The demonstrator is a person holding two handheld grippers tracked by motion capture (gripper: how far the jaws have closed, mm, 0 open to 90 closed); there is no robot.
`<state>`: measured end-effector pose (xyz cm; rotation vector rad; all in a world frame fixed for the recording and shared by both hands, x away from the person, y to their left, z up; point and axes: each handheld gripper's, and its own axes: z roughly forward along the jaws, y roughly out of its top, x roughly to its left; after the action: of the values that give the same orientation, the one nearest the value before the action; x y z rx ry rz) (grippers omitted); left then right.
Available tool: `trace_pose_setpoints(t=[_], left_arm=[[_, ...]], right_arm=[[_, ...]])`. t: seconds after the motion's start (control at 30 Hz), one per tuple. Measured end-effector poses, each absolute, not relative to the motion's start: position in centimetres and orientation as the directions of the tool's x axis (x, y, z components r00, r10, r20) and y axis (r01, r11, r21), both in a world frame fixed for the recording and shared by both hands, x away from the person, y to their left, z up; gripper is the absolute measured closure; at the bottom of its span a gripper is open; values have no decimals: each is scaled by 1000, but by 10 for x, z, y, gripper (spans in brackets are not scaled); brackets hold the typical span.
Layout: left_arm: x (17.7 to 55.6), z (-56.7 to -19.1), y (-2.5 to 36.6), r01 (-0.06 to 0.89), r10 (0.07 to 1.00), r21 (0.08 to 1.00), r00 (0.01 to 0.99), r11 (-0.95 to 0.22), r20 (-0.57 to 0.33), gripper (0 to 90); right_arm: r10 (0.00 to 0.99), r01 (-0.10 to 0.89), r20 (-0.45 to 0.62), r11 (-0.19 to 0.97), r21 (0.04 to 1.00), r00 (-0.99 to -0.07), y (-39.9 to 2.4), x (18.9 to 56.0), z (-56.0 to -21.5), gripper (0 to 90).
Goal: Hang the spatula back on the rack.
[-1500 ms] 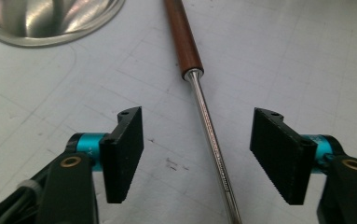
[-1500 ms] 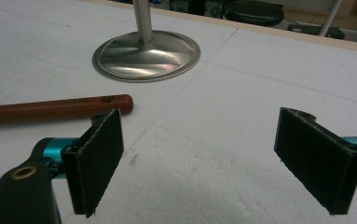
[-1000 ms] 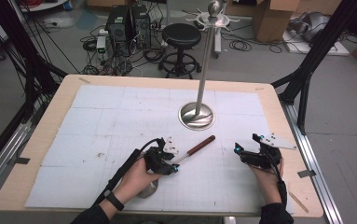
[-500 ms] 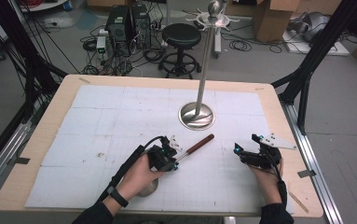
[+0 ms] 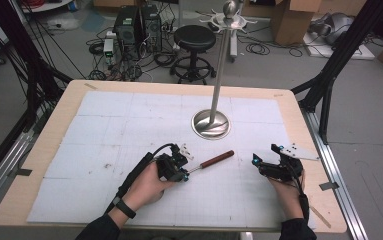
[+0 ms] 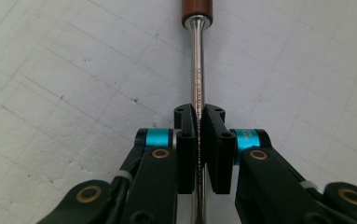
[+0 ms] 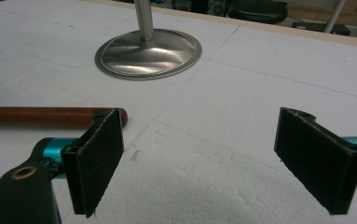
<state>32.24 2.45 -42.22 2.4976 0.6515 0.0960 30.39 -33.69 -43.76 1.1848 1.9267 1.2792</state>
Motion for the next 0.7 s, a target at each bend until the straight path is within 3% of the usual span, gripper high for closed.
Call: trace_pose_setpoints(t=[0.2, 0.3, 0.7], left_arm=[[322, -421, 25, 404, 449, 538, 892, -740, -52, 843], [321, -417, 29, 371, 458, 571, 889, -733, 11, 844], [330, -388, 65, 352, 491, 722, 871, -596, -19, 844]], right_arm=[[882, 365, 32, 162, 917, -471, -336, 304, -436, 152], [883, 362, 34, 157, 919, -468, -337, 304, -436, 152], [886, 367, 36, 153, 918, -462, -338, 304, -436, 152]])
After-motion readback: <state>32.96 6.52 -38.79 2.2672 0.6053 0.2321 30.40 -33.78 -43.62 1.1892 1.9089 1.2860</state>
